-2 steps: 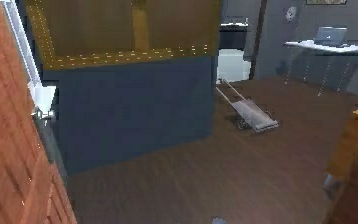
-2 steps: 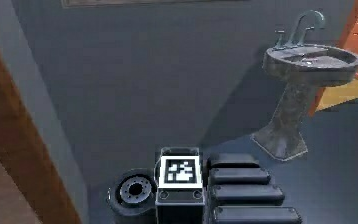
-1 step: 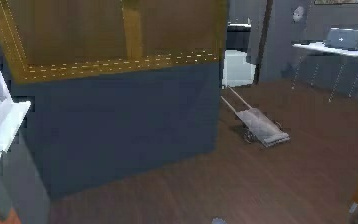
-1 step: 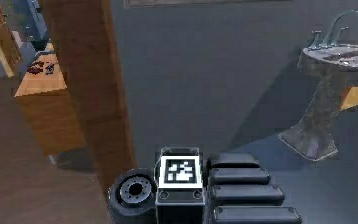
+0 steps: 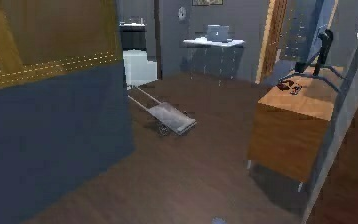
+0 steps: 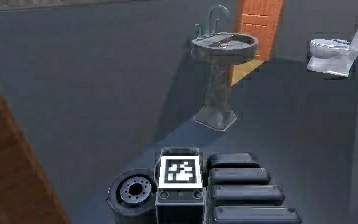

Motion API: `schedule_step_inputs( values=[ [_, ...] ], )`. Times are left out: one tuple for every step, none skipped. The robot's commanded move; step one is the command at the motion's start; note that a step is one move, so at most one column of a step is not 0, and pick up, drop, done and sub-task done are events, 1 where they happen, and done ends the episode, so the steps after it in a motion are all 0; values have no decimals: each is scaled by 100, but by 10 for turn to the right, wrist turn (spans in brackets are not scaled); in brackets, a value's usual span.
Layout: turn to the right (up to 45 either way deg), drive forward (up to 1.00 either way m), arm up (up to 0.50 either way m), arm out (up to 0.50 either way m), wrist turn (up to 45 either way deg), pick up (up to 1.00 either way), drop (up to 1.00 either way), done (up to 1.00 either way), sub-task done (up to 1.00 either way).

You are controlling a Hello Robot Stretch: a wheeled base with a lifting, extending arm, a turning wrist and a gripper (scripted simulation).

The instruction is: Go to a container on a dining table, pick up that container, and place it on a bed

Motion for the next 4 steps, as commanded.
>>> schedule_step_inputs(
  values=[
    [0,50,0,0,0,0,0,0,0],
    [120,0,0,0,0,0,0,0,0],
    [0,100,0,0,0,0,0,0,0],
    [90,0,0,0,0,0,0,0,0]
  ],
)
